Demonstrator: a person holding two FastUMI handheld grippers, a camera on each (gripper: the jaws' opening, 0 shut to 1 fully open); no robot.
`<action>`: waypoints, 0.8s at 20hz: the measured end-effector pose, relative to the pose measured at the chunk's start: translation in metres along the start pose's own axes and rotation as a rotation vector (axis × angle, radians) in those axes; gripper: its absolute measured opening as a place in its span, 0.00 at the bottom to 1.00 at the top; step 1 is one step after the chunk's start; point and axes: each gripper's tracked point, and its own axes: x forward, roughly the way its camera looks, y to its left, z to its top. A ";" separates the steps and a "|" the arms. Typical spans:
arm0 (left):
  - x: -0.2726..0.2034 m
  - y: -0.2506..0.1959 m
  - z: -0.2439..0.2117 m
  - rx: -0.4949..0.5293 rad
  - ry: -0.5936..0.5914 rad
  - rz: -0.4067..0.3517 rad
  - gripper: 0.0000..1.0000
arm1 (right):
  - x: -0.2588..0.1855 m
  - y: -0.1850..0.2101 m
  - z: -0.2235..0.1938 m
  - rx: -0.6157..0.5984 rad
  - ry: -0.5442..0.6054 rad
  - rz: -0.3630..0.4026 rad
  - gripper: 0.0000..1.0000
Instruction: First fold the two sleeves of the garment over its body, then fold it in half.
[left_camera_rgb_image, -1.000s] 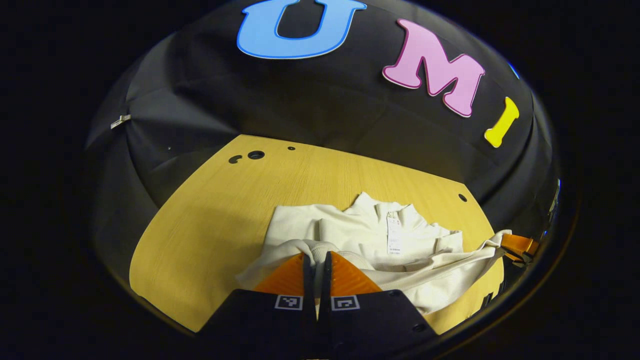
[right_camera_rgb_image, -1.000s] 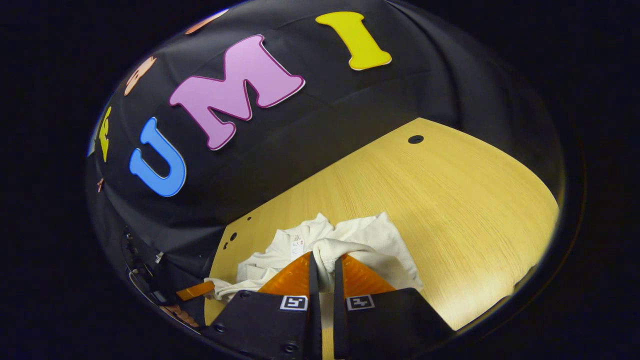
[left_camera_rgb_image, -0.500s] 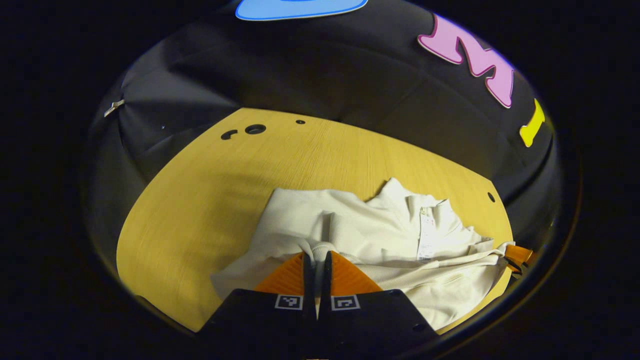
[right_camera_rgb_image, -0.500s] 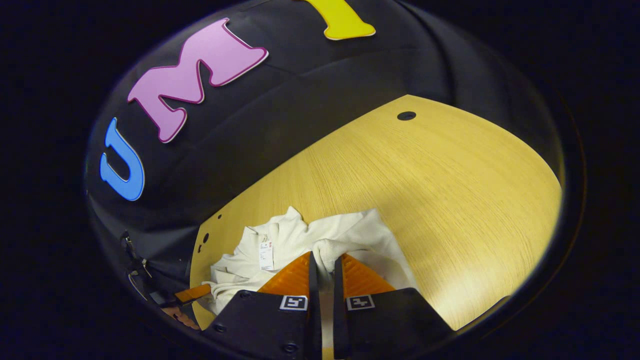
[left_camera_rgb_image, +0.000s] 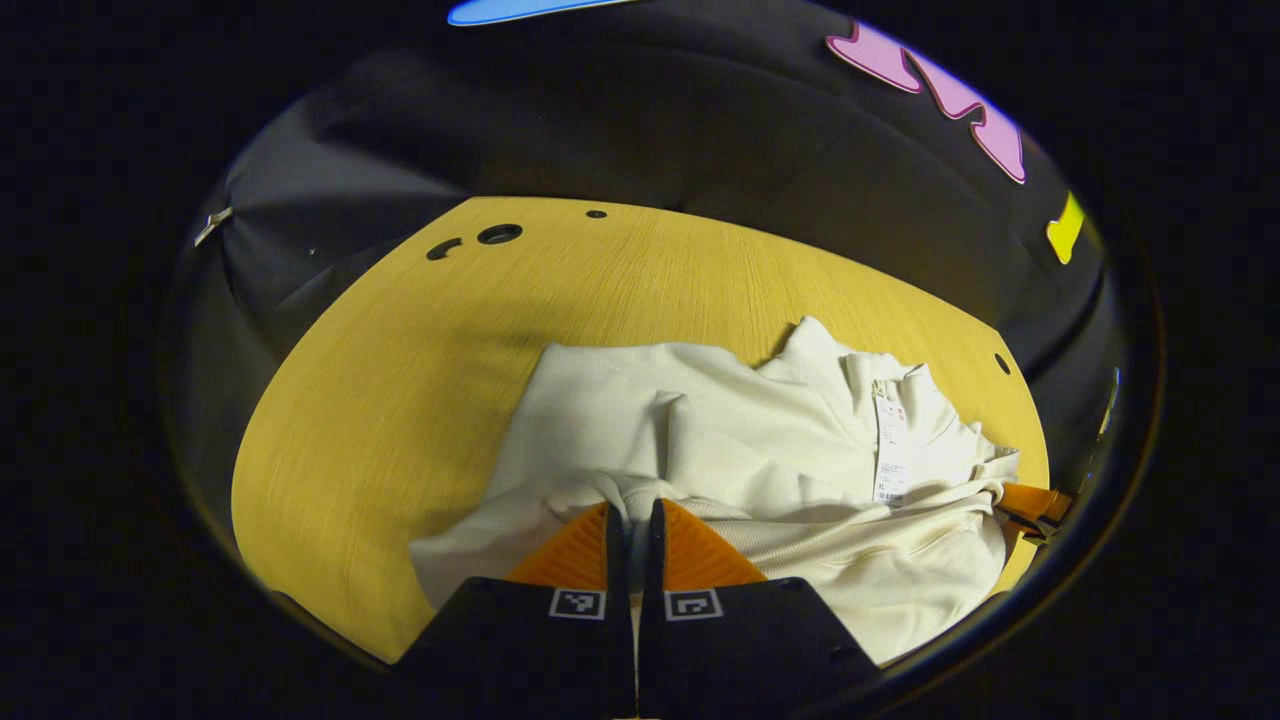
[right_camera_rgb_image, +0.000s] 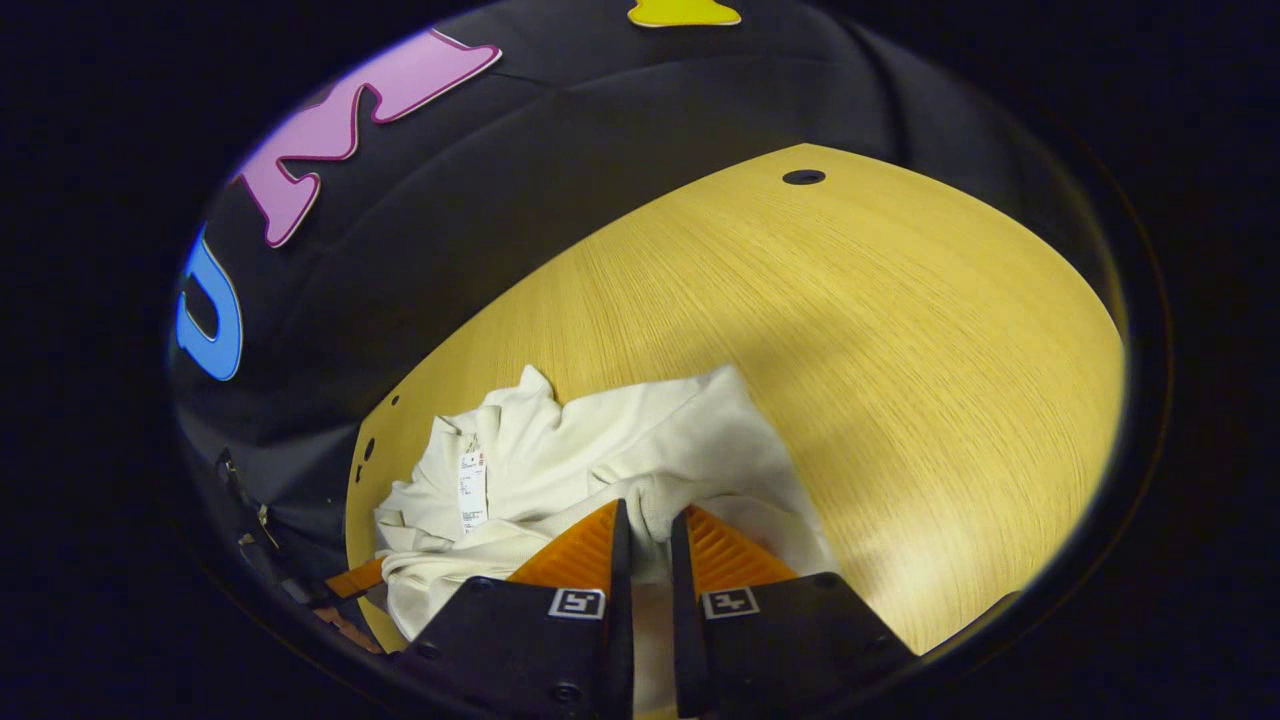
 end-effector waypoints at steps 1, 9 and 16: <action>-0.001 0.000 -0.001 -0.003 0.003 -0.006 0.11 | -0.001 0.001 0.001 0.011 0.003 0.003 0.15; -0.025 0.008 0.013 0.013 -0.059 0.018 0.55 | -0.034 0.007 0.009 -0.024 -0.036 0.031 0.66; -0.083 0.005 0.019 0.072 -0.169 0.033 0.79 | -0.089 0.002 0.020 -0.064 -0.105 0.039 0.80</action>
